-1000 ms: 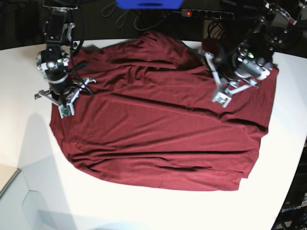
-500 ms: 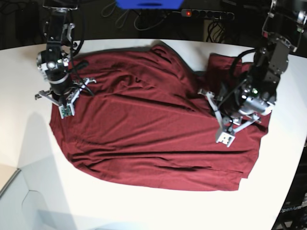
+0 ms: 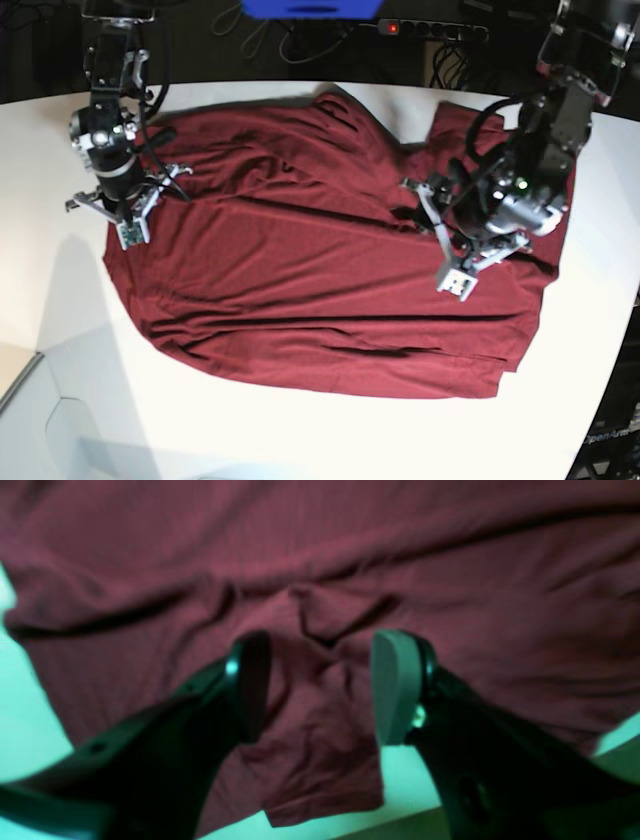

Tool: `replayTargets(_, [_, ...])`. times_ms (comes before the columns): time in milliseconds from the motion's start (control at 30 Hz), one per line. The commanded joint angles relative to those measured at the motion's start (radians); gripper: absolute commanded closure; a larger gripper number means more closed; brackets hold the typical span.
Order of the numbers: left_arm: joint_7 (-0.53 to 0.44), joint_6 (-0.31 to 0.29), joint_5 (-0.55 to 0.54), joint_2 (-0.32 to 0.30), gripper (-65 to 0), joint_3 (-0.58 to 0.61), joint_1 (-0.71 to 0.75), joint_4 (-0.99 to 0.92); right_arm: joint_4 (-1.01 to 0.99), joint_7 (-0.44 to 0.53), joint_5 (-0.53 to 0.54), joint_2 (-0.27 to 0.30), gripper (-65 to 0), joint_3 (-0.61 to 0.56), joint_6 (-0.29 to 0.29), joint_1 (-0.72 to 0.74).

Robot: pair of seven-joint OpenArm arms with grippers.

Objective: Layout the t-shirt on the table in an organized manner, then fold the t-shirt properly

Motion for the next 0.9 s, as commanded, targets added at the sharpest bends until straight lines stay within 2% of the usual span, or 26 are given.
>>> replayTargets(0, [0.005, 0.007, 0.001, -0.009, -31.6, -0.034, 0.016, 0.029, 0.019, 0.02, 0.003, 0.009, 0.0, 0.004, -0.003, 0.01])
replayTargets(133, [0.005, 0.004, -0.011, -0.014, -31.6, -0.05, 0.126, 0.061, 0.019, 0.021, 0.005, 0.008, 0.0, 0.004, -0.003, 0.009])
replayTargets(300, [0.005, 0.004, -0.095, -0.083, -31.6, -0.026, 0.275, 0.087, 0.016, 0.021, 0.006, 0.009, 0.0, 0.004, -0.003, 0.015])
replayTargets(400, [0.005, 0.004, -0.149, -0.121, -31.6, -0.029, 0.32, 0.085, 0.016, 0.023, 0.008, 0.004, 0.0, 0.004, -0.003, 0.017])
replayTargets(533, [-0.001, 0.005, -0.149, -0.155, -31.6, -0.034, 0.341, 0.076, 0.014, 0.023, 0.008, 0.004, 0.0, 0.003, -0.003, 0.018])
replayTargets(867, [-0.006, 0.01, -0.147, -0.112, -31.8, -0.026, 0.298, -0.01, 0.014, 0.023, 0.008, -0.002, 0.0, -0.01, -0.003, 0.015])
